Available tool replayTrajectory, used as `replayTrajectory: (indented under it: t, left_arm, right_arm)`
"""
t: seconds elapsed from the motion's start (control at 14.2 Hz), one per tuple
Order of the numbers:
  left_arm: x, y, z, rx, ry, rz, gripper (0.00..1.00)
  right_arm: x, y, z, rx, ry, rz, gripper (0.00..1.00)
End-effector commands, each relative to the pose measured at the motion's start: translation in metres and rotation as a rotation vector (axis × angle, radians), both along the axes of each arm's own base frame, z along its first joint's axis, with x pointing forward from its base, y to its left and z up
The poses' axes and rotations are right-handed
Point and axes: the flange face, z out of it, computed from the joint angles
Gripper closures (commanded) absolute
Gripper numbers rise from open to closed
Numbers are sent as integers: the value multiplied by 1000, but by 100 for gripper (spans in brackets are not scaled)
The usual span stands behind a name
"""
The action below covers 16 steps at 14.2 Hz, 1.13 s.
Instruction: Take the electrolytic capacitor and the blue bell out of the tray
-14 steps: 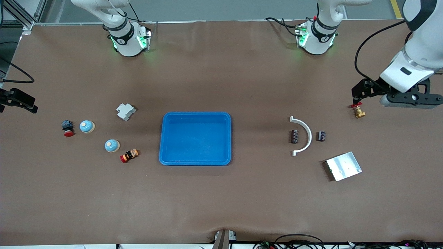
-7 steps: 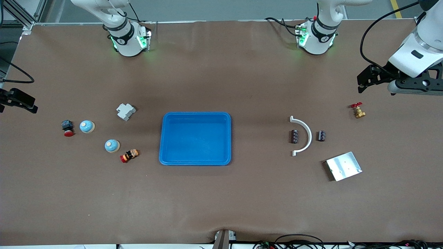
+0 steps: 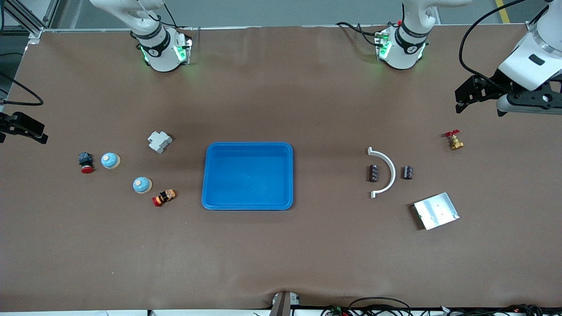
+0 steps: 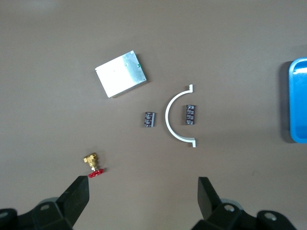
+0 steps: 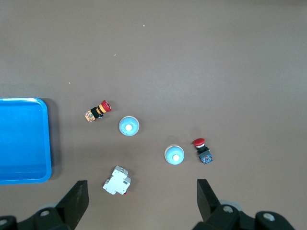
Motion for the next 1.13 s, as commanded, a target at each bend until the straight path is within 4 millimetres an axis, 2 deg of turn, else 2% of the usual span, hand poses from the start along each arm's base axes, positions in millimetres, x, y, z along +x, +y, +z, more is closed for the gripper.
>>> replayTrajectory:
  t: [0.0, 1.06]
  left_arm:
    - [0, 0, 13, -29, 1, -9, 0]
    - [5, 4, 8, -17, 8, 10, 0]
  right_arm:
    - [-2, -1, 5, -1, -6, -2, 0]
    - [-4, 3, 4, 62, -2, -2, 0]
